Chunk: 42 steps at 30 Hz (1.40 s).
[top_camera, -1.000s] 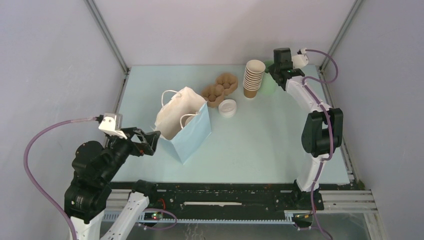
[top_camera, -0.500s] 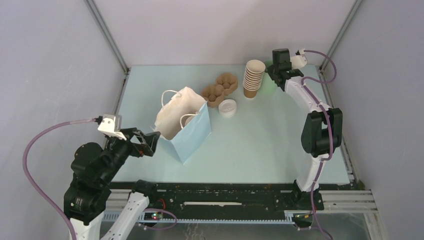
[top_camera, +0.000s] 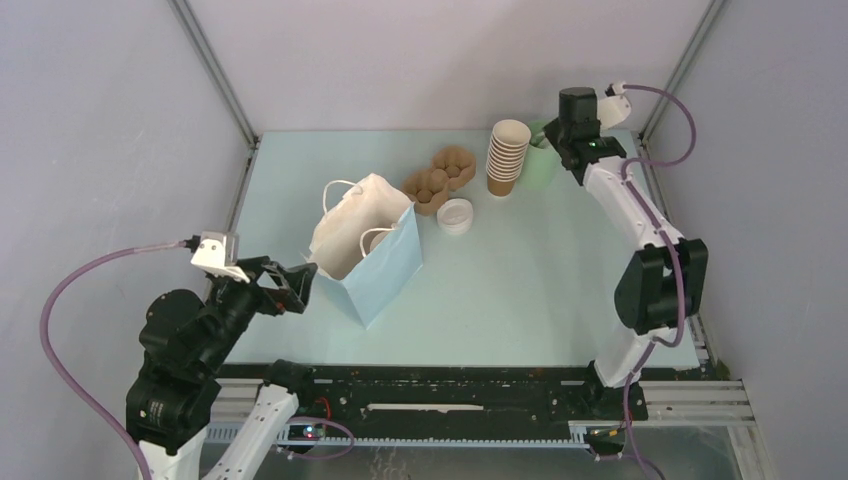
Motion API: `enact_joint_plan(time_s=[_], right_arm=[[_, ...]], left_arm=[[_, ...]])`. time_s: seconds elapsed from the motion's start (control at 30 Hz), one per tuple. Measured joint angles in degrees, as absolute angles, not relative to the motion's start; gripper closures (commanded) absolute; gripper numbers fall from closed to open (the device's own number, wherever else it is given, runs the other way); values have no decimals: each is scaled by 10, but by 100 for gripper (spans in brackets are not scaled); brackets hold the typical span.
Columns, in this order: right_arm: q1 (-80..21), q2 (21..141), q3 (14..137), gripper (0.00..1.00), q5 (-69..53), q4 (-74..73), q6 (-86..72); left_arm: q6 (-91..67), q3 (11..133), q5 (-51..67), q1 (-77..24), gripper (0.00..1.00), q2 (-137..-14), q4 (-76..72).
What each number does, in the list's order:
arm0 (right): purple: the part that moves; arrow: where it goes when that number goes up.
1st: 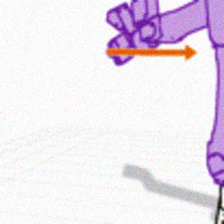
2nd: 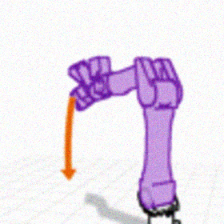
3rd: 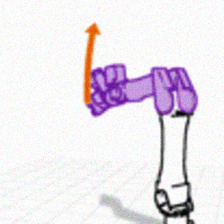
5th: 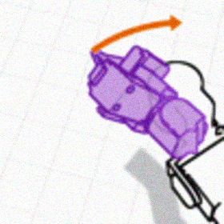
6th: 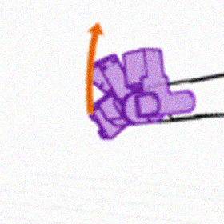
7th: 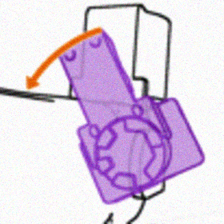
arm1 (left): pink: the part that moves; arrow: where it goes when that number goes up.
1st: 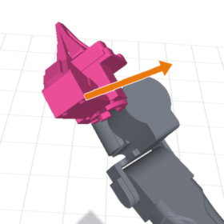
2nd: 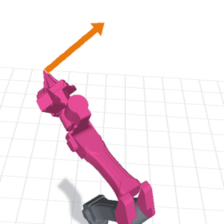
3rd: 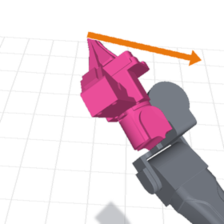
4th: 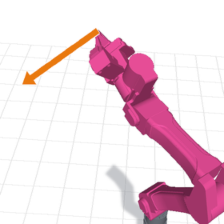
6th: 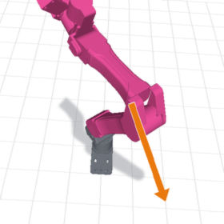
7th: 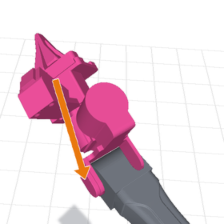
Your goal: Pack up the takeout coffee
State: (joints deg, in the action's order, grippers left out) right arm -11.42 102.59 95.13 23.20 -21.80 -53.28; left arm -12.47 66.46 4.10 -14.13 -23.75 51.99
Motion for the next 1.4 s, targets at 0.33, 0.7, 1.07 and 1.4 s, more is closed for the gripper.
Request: enact_joint_plan(time_s=[0.33,0.7,1.07,1.4], right_arm=[[-113,825,906,100,182,-173,-375],[-241,662,942,99,-170,-225,-240],[-453,828,1136,99,-239,-404,-167],[-535,988,1292,96,-149,-571,-74]], left_arm=[[-135,665,-71,-142,0,-207,519],[-166,665,-130,-142,0,-190,515],[-166,670,-134,-142,0,-190,517],[-166,670,-138,-143,0,-180,537]])
